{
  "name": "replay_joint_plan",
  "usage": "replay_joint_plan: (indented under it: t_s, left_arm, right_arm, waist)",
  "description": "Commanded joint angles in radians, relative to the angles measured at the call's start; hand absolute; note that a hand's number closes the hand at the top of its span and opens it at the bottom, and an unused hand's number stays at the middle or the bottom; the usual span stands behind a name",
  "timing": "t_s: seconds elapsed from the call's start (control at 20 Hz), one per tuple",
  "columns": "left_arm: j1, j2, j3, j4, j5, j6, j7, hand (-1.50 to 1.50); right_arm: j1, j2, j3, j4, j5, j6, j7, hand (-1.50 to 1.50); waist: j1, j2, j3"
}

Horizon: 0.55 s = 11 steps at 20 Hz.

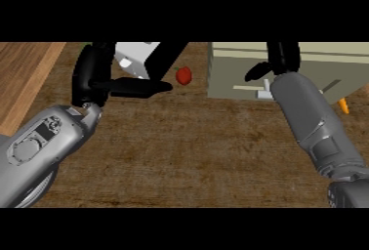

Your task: Pick up the can, place it into the drawer and close the drawer

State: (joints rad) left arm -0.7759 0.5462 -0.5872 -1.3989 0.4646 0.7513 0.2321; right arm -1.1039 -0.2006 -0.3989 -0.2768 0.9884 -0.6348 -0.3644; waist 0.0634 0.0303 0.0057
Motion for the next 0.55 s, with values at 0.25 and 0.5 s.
replay_joint_plan:
  t_s: [0.25,0.5]
  left_arm:
    - [0.086,0.004,0.03,0.007,-0.004,-0.006,-0.045,-1.5]
    - [0.124,0.012,0.039,-0.062,-0.037,0.019,-0.032,-1.5]
  right_arm:
    - [-0.093,0.089,-0.237,-0.053,-0.307,0.174,-0.116,-1.5]
    - [-0.1,0.094,-0.252,-0.042,-0.332,0.172,-0.141,-1.5]
  waist:
    - [-0.019,-0.014,-0.003]
    - [-0.019,-0.019,-0.004]
